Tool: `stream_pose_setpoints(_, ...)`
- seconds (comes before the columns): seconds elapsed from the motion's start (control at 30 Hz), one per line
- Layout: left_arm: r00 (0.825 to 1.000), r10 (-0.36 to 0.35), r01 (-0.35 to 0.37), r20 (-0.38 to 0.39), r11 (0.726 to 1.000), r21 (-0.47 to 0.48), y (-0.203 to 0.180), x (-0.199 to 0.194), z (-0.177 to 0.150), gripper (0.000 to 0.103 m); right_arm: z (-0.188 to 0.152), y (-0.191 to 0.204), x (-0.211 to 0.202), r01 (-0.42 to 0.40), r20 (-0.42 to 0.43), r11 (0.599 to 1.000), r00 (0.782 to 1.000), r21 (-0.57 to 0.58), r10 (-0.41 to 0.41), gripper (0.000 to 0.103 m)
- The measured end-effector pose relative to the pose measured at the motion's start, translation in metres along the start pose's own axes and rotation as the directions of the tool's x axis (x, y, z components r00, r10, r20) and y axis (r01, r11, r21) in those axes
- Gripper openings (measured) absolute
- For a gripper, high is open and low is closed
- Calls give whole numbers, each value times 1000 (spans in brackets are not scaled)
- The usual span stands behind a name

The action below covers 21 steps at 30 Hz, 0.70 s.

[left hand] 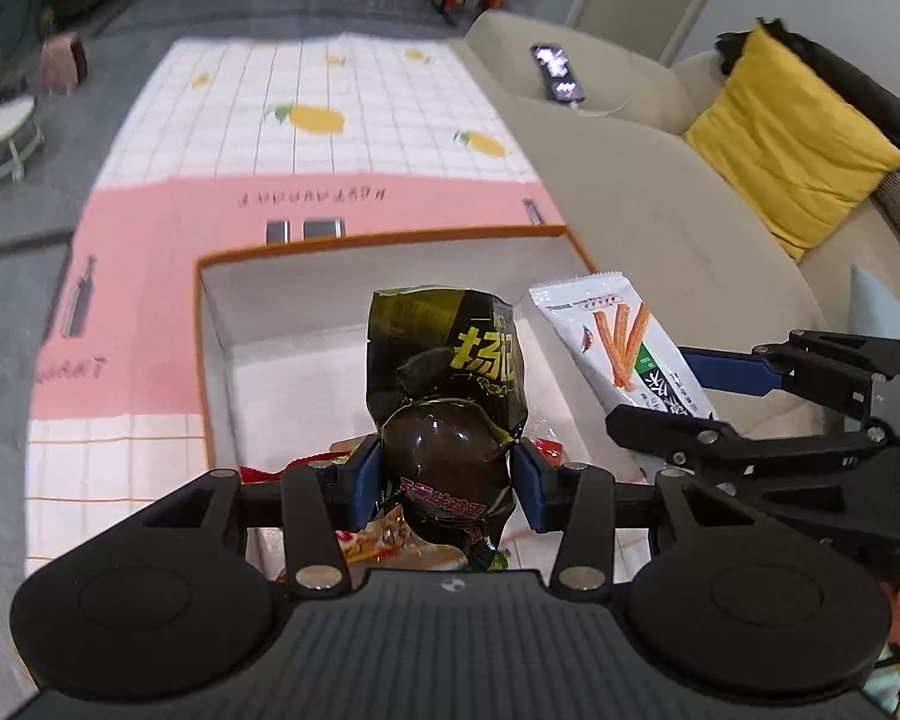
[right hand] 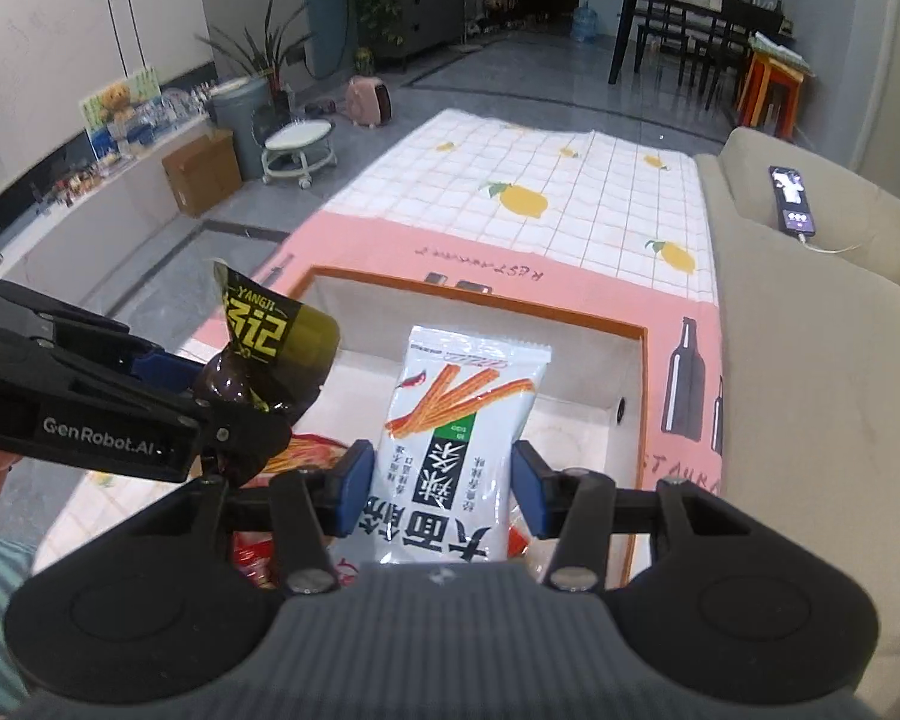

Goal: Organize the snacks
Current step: 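Lift both packs and carry them over the orange box, then open both tools to drop the packs into the box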

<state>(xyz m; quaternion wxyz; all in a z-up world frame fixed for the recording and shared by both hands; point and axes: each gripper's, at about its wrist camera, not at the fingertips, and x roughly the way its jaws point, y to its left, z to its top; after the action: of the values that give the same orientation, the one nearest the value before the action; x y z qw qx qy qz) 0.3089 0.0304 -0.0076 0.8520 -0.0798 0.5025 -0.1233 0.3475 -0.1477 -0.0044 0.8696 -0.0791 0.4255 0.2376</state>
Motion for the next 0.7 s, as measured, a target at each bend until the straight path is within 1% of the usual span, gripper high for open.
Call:
stream_pose_setpoints(0.1,998,-2,1,-59,1000,-20,11,30,10,51,6,-7,33,12,-56,1000,998,-28,-14,48)
stream_pose_setpoints(0.2,993,11,-14,-118,1000,-24,19,62,17,51,10,-14,67,20,-117,999,993,-40,-25,48)
stream_pose_setpoints(0.3,987,30,-35,-160,999,-34,28,88,22,51,12,-20,96,30,-169,998,985,-51,-38,48)
stream_pose_setpoints(0.5,976,68,-74,-205,997,-19,35,121,27,51,12,-20,136,92,-240,986,963,-137,-123,48)
stream_pose_setpoints(0.7,967,101,-104,-235,995,0,35,139,26,52,9,-22,155,102,-283,984,949,-145,-140,48)
